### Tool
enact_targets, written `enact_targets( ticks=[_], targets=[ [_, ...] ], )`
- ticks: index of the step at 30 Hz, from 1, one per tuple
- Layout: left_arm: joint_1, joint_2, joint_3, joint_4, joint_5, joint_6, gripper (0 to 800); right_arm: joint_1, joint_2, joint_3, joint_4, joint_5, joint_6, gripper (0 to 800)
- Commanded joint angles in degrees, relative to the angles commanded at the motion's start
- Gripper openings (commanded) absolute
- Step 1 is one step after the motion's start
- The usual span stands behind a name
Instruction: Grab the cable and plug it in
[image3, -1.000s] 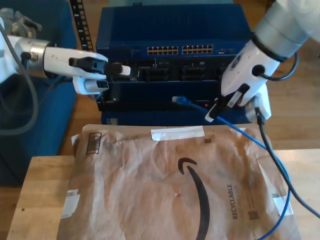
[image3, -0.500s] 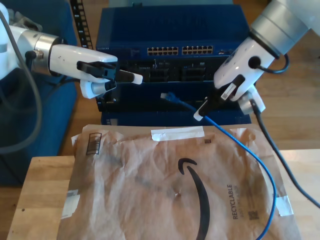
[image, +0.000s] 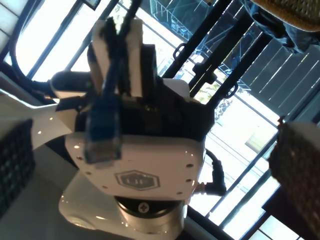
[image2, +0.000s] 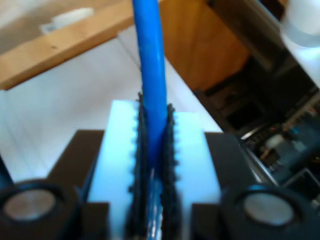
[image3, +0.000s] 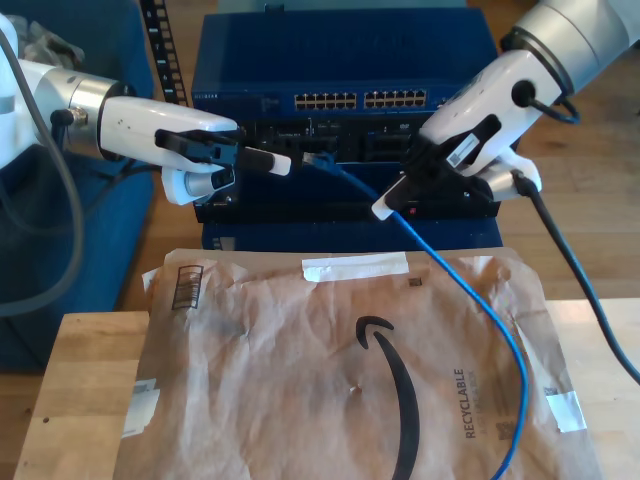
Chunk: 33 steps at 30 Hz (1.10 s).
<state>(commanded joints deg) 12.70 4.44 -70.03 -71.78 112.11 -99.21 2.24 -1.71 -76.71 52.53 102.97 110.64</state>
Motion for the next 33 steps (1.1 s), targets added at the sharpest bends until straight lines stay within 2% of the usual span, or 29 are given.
enact_targets(
  ticks=[5, 10, 17, 33],
  targets=[
    [-0.09, -0.09, 0.26, 0.0, 2.29, -3.43, 598, 0.09, 0.62, 0.0, 0.0, 0.0, -0.09, 9],
    [-1.49, -0.18, 0.26, 0.0, 2.29, -3.52, 564, 0.44, 0.62, 0.09, 0.0, 0.0, 0.0, 10],
    [-2.11, -0.09, -0.09, 0.0, 2.29, -3.96, 476, 0.53, 1.05, 0.18, -0.09, 0.0, -0.09, 10],
    [-2.11, -0.09, -0.53, 0.09, 1.85, -4.57, 377, 0.35, 1.23, -0.18, 0.0, -0.18, -0.62, 13]
  ],
)
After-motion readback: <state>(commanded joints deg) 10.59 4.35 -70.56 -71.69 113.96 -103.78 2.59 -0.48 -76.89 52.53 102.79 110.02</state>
